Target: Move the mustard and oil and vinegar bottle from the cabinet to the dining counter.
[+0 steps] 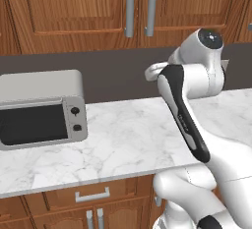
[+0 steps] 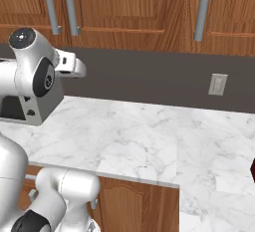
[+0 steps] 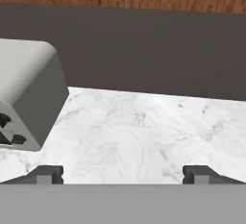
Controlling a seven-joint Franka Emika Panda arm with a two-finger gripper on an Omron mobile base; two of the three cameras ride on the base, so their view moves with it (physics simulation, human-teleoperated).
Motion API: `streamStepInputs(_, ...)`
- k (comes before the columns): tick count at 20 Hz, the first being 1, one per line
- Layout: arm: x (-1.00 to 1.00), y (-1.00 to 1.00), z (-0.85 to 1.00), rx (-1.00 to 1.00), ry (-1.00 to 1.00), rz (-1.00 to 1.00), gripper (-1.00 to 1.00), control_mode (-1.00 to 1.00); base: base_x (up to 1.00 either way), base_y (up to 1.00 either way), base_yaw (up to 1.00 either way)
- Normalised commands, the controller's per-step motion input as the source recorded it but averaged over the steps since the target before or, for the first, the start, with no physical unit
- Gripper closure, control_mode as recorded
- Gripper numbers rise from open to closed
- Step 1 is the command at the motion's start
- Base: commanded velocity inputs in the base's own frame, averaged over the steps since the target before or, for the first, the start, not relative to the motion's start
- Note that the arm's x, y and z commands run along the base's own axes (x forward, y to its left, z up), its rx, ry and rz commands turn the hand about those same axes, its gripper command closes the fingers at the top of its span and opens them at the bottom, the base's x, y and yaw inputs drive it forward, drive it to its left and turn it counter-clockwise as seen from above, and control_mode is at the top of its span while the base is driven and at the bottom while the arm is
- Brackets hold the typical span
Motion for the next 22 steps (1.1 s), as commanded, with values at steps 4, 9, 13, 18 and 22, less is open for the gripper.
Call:
streamStepInputs(4, -0.09, 0.02, 0.52, -0.01, 0.00, 0.00, -1.00, -1.00, 0.00, 0.00, 0.00)
streamStepInputs(9, -0.07, 0.05, 0.54, -0.04, 0.00, 0.00, -1.00, -1.00, 0.00, 0.00, 0.00)
streamStepInputs(13, -0.01, 0.07, 0.49, -0.04, 0.00, 0.00, -1.00, -1.00, 0.00, 0.00, 0.00)
streamStepInputs(18, 0.00, 0.02, 0.48, -0.02, 0.00, 0.00, -1.00, -1.00, 0.00, 0.00, 0.00)
streamStepInputs(22, 0.00, 0.00, 0.44, 0.00, 0.00, 0.00, -1.00, -1.00, 0.00, 0.00, 0.00)
